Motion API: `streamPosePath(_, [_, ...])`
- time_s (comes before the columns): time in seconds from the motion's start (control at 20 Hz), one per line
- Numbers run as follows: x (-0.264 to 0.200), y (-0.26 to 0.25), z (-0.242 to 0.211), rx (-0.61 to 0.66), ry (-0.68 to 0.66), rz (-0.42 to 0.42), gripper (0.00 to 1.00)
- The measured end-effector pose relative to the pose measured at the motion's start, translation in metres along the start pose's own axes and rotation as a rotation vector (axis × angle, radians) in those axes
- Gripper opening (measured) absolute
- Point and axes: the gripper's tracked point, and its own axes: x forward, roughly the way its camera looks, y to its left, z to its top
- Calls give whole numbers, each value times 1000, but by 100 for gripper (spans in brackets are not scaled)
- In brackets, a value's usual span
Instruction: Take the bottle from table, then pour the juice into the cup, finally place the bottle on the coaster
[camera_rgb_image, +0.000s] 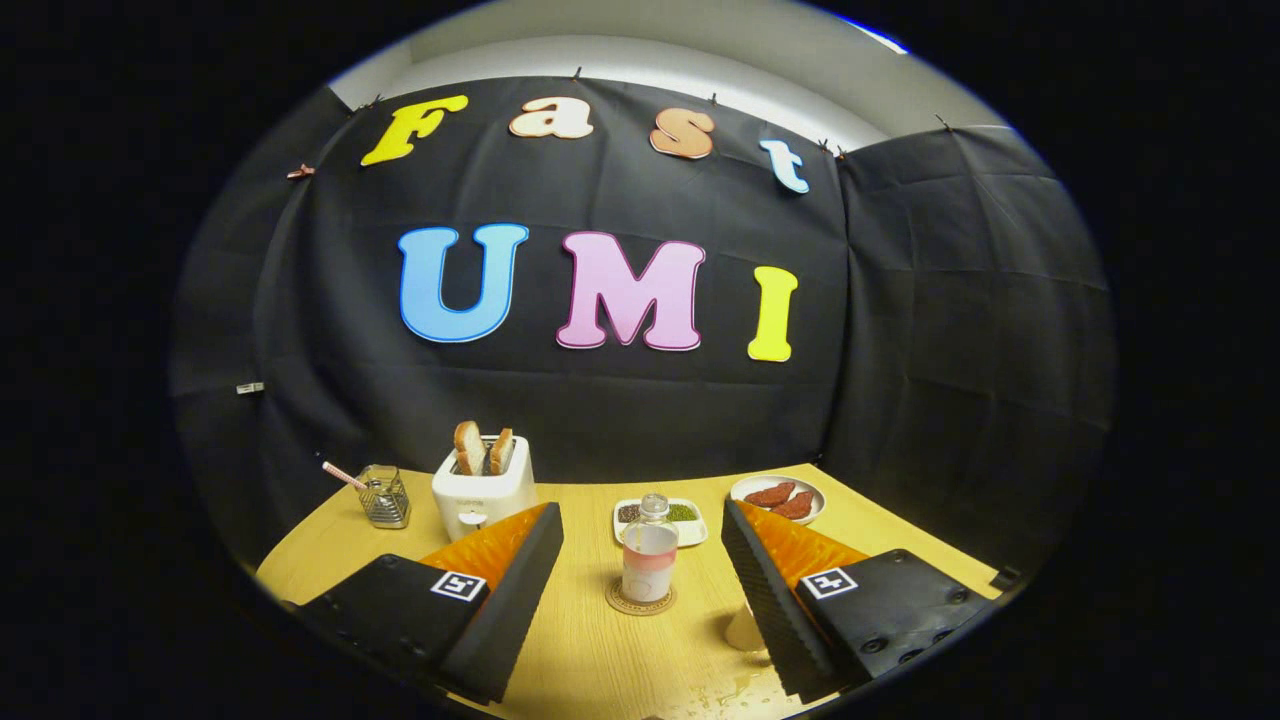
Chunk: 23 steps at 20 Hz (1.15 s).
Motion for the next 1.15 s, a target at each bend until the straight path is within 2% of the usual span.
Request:
streamPosePath(0.35, [-68,23,48,-22,-47,129,98])
streamPosePath(0.55, [-98,30,37,-30,-39,209,97])
streamPosePath(0.9, [-120,1,34,37,-56,194,96])
streamPosePath(1.05, [-117,-20,29,23,-38,148,96])
streamPosePath(1.15, [-117,-22,33,11,-59,167,96])
